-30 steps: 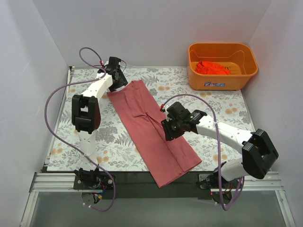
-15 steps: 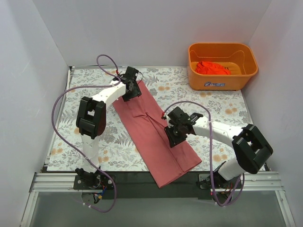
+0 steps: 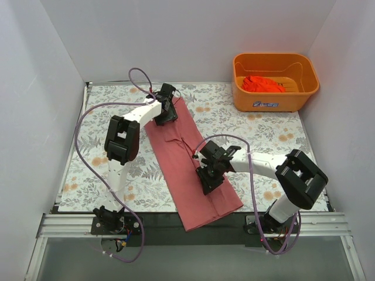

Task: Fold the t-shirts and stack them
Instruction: Fold the tshirt

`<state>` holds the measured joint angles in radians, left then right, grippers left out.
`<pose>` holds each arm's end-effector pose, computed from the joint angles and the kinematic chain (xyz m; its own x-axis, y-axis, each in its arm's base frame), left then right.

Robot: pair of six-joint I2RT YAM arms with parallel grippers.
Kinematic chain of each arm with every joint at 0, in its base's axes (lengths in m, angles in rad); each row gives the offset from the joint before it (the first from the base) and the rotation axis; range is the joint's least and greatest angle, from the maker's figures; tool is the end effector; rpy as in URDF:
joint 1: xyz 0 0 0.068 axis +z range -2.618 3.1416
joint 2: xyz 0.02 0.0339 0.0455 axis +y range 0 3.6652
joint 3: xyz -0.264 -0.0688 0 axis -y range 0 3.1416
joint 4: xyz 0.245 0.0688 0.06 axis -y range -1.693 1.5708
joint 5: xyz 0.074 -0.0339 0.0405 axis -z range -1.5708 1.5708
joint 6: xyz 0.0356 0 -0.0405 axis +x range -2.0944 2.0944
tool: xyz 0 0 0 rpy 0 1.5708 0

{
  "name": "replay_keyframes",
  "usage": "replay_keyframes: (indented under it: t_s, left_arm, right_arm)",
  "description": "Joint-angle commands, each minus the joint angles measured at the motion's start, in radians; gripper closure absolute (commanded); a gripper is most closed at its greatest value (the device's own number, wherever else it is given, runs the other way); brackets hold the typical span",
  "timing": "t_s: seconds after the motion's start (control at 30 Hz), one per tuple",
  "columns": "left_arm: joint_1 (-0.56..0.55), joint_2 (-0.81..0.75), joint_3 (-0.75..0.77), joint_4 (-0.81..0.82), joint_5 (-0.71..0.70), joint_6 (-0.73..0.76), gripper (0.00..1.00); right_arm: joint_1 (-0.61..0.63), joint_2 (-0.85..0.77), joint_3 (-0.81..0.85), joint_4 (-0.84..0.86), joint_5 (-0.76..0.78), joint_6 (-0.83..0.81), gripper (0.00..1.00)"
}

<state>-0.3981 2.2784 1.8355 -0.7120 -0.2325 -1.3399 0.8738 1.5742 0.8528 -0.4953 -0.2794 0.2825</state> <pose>0.4480 -0.1795 0.1640 -0.4767 -0.8272 -0.2976 -0.7541 0.5587 -0.3451 0.1735 0.2225 0.1592 -0.8008 -0.5391 -0.2609 -0.5989 0.7226 0.3451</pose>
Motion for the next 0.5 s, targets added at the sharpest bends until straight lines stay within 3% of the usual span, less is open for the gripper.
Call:
replay_keyframes:
  t_s: [0.0, 0.3, 0.47]
  left_arm:
    - [-0.034, 0.137, 0.063, 0.025, 0.068, 0.044, 0.46]
    - [-0.081, 0.299, 0.324, 0.048, 0.127, 0.1, 0.43]
    - [-0.081, 0.268, 0.337, 0.094, 0.142, 0.097, 0.4]
  right_arm:
    - [0.063, 0.047, -0.006, 0.053, -0.098, 0.073, 0.63]
    - [0.102, 0.11, 0.112, 0.066, -0.054, 0.083, 0.6]
    - [0.096, 0.038, 0.158, 0.037, 0.041, 0.087, 0.56]
